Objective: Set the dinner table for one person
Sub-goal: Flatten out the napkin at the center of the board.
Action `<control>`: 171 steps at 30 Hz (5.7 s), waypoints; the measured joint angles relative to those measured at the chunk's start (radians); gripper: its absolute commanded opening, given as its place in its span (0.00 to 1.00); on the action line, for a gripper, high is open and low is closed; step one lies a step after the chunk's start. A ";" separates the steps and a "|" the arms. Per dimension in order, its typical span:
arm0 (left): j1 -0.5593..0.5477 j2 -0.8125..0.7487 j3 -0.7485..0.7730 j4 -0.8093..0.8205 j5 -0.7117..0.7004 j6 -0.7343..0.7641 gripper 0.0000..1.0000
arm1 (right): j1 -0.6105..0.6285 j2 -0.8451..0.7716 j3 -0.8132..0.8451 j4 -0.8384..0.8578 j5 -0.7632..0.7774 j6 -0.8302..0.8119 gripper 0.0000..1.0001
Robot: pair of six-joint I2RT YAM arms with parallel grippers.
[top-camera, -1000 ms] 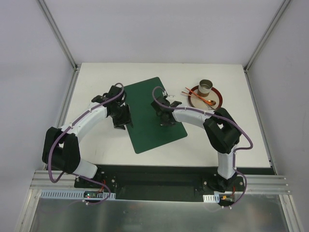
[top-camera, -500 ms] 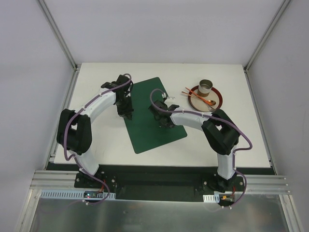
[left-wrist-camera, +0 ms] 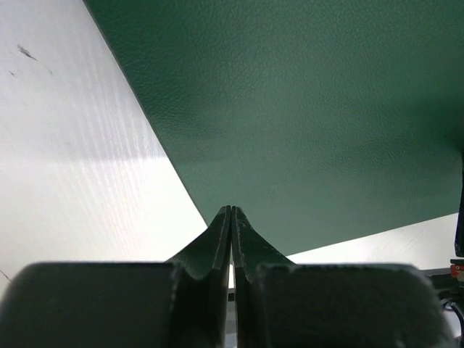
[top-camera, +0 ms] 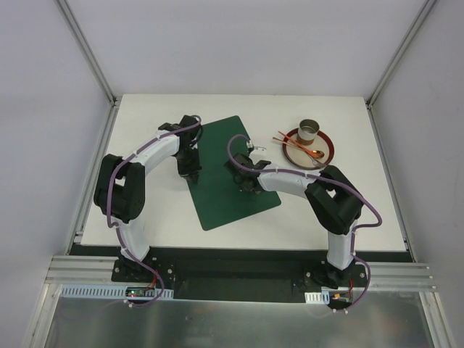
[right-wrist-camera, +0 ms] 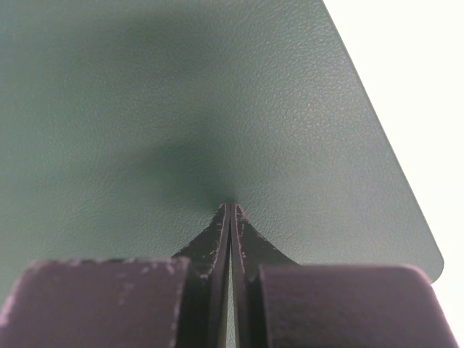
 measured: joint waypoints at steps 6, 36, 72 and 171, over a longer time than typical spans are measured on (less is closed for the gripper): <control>0.006 -0.004 0.000 -0.002 -0.007 0.006 0.00 | 0.000 0.000 0.000 -0.004 0.005 0.021 0.01; 0.155 0.555 0.732 -0.256 -0.022 0.111 0.03 | 0.010 -0.027 -0.043 0.030 0.010 0.042 0.01; 0.166 0.327 0.288 -0.044 -0.009 0.041 0.00 | -0.036 -0.009 0.010 -0.069 -0.105 0.003 0.01; -0.060 -0.269 0.087 -0.190 -0.208 -0.020 0.46 | 0.023 0.040 0.095 -0.077 -0.263 -0.061 0.01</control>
